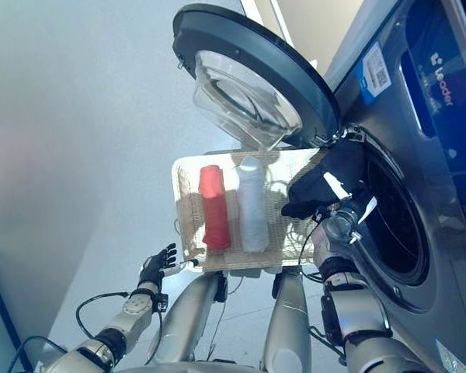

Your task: Pick up the clothes and place them into the washing machine

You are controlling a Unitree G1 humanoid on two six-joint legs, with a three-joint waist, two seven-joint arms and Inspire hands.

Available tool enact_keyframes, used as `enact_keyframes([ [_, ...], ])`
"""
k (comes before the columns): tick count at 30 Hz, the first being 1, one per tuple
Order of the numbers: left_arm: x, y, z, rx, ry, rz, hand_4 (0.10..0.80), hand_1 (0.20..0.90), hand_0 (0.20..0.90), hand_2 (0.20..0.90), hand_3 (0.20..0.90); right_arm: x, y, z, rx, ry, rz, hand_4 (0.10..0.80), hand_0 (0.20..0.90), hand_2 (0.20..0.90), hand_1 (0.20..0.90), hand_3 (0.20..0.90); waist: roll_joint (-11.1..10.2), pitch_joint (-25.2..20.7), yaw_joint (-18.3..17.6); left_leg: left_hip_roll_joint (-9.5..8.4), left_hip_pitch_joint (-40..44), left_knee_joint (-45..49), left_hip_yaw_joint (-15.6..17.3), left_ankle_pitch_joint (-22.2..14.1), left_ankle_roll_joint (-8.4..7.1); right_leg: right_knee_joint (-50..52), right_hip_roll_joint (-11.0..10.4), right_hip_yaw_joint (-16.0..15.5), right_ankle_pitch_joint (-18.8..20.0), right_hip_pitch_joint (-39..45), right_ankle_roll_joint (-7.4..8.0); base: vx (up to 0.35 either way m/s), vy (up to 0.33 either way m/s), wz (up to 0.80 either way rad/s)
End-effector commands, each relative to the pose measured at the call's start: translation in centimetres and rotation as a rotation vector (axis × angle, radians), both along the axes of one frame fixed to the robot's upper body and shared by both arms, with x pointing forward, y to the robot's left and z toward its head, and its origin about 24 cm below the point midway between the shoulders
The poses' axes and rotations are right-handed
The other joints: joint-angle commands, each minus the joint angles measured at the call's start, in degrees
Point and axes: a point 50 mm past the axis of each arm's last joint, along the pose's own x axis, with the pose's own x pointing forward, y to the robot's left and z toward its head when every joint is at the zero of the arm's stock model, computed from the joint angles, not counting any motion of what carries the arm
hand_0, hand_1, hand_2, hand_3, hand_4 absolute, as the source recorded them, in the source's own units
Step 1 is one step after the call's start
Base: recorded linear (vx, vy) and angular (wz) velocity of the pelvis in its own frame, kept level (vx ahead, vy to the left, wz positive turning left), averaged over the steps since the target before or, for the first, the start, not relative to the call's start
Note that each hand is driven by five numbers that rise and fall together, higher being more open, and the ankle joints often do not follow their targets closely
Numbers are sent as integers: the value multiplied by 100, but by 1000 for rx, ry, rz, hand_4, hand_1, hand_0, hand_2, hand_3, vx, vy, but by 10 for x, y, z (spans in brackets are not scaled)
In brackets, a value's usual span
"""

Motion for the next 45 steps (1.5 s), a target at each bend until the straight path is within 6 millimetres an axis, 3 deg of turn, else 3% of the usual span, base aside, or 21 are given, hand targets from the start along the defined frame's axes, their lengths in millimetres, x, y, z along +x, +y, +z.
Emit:
enact_keyframes([
  [1, -16, -5, -11, -18, 39, 66, 800, 900, 900, 900, 900, -32, -84, 58, -111, -279, -396, 300, 200, 200, 200, 200, 232, -274, -350, 263, -259, 209, -338, -40, -721, -489, 9, -208, 276, 335, 14, -20, -4, -15],
  [9, -22, -5, -15, -19, 63, 74, 800, 900, 900, 900, 900, -47, -76, 39, -104, -271, -394, 300, 200, 200, 200, 200, 230, -336, -556, 290, -234, 408, -295, -183, -704, -454, 39, -67, 234, 365, -41, -20, -8, -13],
  [14, -25, -4, -16, -13, 70, 74, 800, 900, 900, 900, 900, -50, -81, 39, -116, -264, -413, 300, 200, 200, 200, 200, 232, -371, -569, 289, -248, 439, -270, -202, -701, -443, 49, -24, 245, 340, -52, -13, -2, -13],
  [20, -26, 1, -16, 0, 64, 71, 800, 900, 900, 900, 900, -53, -102, 52, -192, -220, -450, 300, 200, 200, 200, 200, 274, -383, -538, 278, -269, 423, -250, -191, -704, -462, 47, 5, 283, 306, -49, -13, -2, -4],
  [24, -24, 4, -13, 7, 45, 65, 800, 900, 900, 900, 900, -48, -119, 79, -266, -226, -464, 300, 200, 200, 200, 200, 346, -320, -494, 263, -358, 395, -234, -111, -712, -479, 42, 23, 337, 197, -41, -32, -1, -1],
  [25, -23, 5, -12, 7, 36, 63, 800, 900, 900, 900, 900, -46, -125, 94, -305, -238, -466, 300, 200, 200, 200, 200, 366, -279, -473, 257, -401, 393, -238, -95, -715, -461, 43, 31, 343, 132, -39, 0, 0, 0],
  [26, -23, 5, -12, 7, 36, 63, 800, 900, 900, 900, 900, -46, -125, 94, -305, -238, -466, 300, 200, 200, 200, 200, 366, -279, -473, 257, -401, 393, -238, -95, -715, -461, 43, 31, 343, 132, -39, -57, -1, -4],
  [27, -16, 5, -6, -5, -2, 66, 800, 900, 900, 900, 900, -36, -123, 126, -375, -304, -455, 300, 200, 200, 200, 200, 414, -146, -435, 259, -518, 411, -212, -101, -720, -393, 67, 63, 325, -51, -36, -77, 0, -5],
  [30, -9, 3, -1, 0, -28, 51, 800, 900, 900, 900, 900, -28, -122, 163, -462, -360, -456, 300, 200, 200, 200, 200, 434, 34, -383, 255, -741, 435, -188, -33, -715, -312, 85, 88, 380, -358, -40, -78, -1, -7],
  [37, 8, -5, 11, -17, -99, 36, 800, 900, 900, 900, 900, -19, -119, 207, -658, -337, -474, 300, 200, 200, 200, 200, 533, 166, -297, 238, -1202, 616, -210, -60, -708, 28, 73, 93, 266, -913, -41, -8, 1, -3],
  [38, 13, -5, 17, -21, -135, 29, 800, 900, 900, 900, 900, -20, -121, 225, -736, -320, -504, 300, 200, 200, 200, 200, 602, 139, -261, 194, -1273, 624, -230, -50, -713, 109, 42, 75, 243, -1005, -31, 26, 39, 4],
  [40, 15, -4, 20, -22, -156, 23, 800, 900, 900, 900, 900, -23, -126, 241, -819, -288, -529, 300, 200, 200, 200, 200, 642, 98, -227, 161, -1316, 595, -225, -35, -722, 147, 10, 67, 223, -1062, -25, 17, 23, 1],
  [41, 15, -5, 20, -24, -157, 24, 800, 900, 900, 900, 900, -22, -126, 242, -821, -289, -529, 300, 200, 200, 200, 200, 652, 96, -234, 161, -1323, 594, -225, -34, -722, 150, 10, 68, 222, -1072, -25, 0, 0, 0],
  [45, 13, 0, 22, -11, -174, 14, 800, 900, 900, 900, 900, -26, -125, 293, -897, -356, -557, 300, 200, 200, 200, 200, 721, 5, -67, 97, -1369, 454, -227, 31, -748, 81, -51, 47, 262, -1122, 9, 28, 45, 12],
])
